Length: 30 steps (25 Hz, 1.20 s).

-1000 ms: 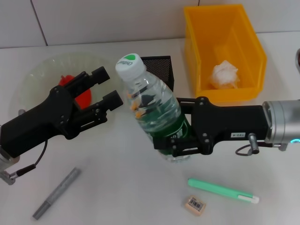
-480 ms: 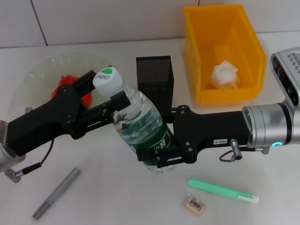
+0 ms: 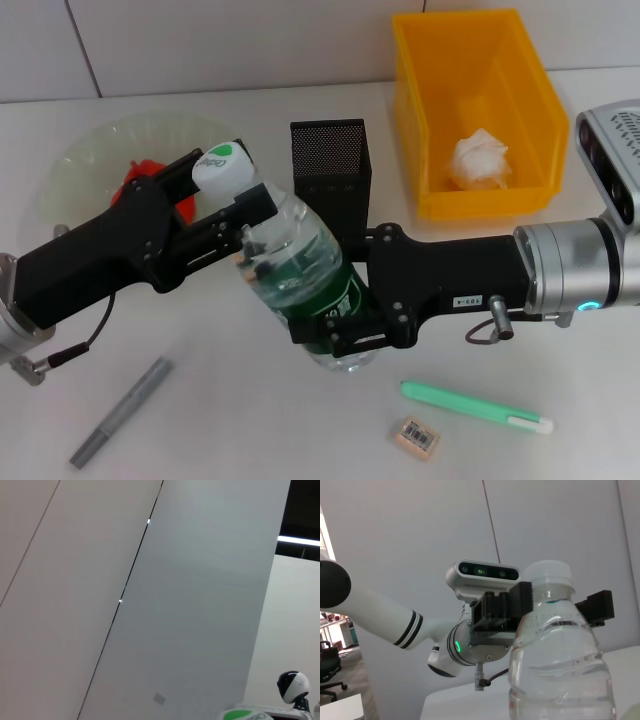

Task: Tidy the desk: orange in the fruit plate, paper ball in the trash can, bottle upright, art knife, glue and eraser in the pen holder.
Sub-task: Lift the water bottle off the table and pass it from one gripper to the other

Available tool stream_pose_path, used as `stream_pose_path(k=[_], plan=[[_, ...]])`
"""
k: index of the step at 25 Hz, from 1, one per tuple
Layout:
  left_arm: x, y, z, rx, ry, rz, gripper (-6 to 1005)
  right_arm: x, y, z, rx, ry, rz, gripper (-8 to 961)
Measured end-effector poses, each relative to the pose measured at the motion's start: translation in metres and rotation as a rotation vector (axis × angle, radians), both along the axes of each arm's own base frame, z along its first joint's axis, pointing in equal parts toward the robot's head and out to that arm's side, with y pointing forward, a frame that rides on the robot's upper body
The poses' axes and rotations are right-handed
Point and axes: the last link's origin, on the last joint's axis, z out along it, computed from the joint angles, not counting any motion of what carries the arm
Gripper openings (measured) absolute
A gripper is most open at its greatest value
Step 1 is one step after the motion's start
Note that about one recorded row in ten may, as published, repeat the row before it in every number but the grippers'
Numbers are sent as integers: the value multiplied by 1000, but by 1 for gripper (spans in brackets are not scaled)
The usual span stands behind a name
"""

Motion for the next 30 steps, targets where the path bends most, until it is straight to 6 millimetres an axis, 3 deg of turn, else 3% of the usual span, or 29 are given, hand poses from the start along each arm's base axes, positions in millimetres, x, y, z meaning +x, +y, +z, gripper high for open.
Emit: stream_pose_path(k=[13,22,30], plan=[[2,0,0,22,14,-31,520,0,1,-3,15,0,9,815],[4,2,1,35,28,-56,450,-2,3,-9,3,-4,10,824],[5,3,4,46,32,-69,450,-3,6,-10,11,-14,0,829]])
